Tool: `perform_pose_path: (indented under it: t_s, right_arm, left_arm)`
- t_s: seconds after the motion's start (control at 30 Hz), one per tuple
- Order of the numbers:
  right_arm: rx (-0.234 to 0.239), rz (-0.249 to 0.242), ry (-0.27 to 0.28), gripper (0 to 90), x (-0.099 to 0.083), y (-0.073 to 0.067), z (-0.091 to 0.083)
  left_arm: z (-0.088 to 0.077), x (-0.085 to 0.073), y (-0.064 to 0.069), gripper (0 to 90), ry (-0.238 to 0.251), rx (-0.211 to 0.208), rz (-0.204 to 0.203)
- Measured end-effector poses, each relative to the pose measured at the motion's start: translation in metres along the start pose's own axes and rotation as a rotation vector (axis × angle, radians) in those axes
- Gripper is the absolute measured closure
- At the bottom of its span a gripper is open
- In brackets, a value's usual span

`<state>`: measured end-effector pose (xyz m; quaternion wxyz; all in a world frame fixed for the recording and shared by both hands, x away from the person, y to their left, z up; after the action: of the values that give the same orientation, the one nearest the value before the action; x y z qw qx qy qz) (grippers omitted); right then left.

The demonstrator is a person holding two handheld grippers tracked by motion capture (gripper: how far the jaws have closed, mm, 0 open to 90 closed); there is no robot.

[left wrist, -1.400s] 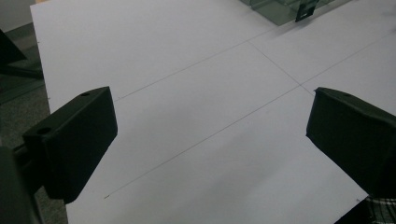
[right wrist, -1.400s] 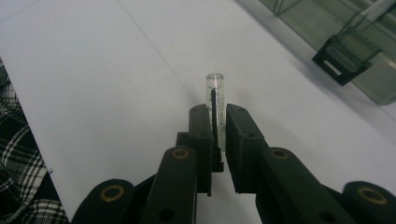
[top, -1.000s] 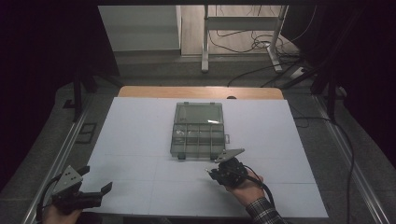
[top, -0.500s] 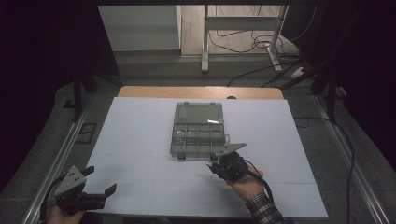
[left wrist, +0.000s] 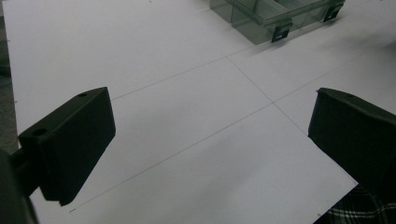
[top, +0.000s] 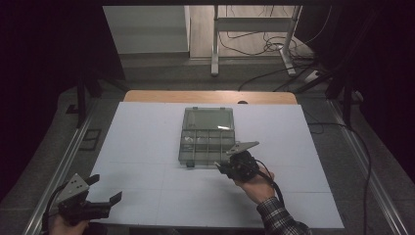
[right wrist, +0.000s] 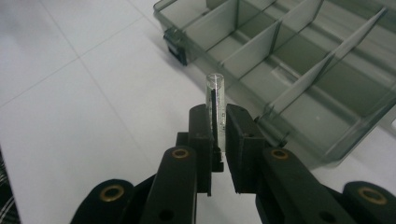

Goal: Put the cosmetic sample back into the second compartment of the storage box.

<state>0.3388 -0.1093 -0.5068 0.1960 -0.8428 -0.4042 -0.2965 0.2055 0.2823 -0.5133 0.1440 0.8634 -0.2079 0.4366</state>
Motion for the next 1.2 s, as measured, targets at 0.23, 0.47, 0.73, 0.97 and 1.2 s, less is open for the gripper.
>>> perform_pose_path:
  t_s: [0.23,0.47,0.73,0.97,1.2]
  right_arm:
    - [-0.017,-0.001,0.009,81.0,0.014,0.006,0.009]
    - [-0.027,-0.004,0.019,81.0,0.025,0.012,0.018]
    - [-0.036,0.002,0.031,81.0,0.036,0.018,0.025]
    - [-0.049,0.006,0.035,81.0,0.045,0.024,0.035]
    - [-0.058,0.014,0.044,81.0,0.054,0.03,0.042]
  left_arm:
    - [0.0,0.0,-0.001,1.6,0.002,-0.005,-0.008]
    - [0.0,0.0,-0.002,1.8,0.005,-0.013,-0.014]
    - [0.0,0.0,-0.002,1.9,0.003,-0.014,-0.018]
    - [0.0,0.0,-0.002,1.9,0.003,-0.012,-0.019]
    - [0.001,0.0,-0.002,2.0,-0.001,-0.012,-0.02]
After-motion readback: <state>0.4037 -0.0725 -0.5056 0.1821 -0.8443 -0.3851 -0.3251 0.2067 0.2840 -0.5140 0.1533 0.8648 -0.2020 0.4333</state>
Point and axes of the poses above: each handheld gripper's, and its own axes: z roughly forward along the jaws, x roughly out of its top, y roughly to its right, the point moved 5 cm from there along z, roughly forward along the jaws, and after that the axes turned 1 degree about -y, right-handed, at the moved point
